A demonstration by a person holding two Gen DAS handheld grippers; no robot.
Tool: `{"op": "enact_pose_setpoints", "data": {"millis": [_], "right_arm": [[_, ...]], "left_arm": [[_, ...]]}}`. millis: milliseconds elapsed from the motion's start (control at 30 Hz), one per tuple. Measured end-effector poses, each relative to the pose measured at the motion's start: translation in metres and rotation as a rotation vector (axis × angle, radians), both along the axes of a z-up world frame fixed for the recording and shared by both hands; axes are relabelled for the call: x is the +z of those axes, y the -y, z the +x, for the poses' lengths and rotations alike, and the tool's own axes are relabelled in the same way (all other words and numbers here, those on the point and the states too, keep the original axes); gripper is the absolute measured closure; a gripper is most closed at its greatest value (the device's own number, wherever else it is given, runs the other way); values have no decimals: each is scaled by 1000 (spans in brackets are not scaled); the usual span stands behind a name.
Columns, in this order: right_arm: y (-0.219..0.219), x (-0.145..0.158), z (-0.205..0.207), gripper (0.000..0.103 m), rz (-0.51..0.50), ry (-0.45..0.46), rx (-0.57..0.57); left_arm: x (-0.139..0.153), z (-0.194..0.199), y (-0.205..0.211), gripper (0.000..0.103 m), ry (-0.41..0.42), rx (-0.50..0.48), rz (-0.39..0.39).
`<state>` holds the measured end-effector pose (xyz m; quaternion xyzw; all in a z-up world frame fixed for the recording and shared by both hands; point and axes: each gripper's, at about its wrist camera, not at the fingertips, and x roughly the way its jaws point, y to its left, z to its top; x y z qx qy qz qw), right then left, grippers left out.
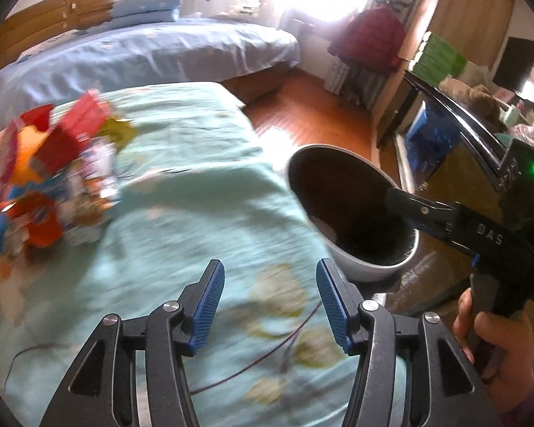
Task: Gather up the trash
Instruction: 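Open the right tool over the bin while the left tool drops the plastic bag in, then move both open tools back over the remaining trash on the bed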
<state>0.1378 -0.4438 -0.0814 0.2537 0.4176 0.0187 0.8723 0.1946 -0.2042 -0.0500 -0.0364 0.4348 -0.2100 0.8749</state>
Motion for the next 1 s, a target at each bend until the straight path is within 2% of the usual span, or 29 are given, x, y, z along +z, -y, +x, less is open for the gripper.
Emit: {"op": "enact_pose_setpoints", "data": {"millis": [200,433,700,1000], "right_arm": [[-36,8,-5,27,3,31,56],[-82,12,-7,27,-3,64,142],[-132,5,1,27,12,46,234],[-169,7,12,27,13,41,279]], "left_arm": [[4,-23,-37,48,15,72,-9],[7,-52,-81,48,43,173,15],[8,-70,-124,48,27,276,-1],[11,-78,-159,48,20,354,-7]]}}
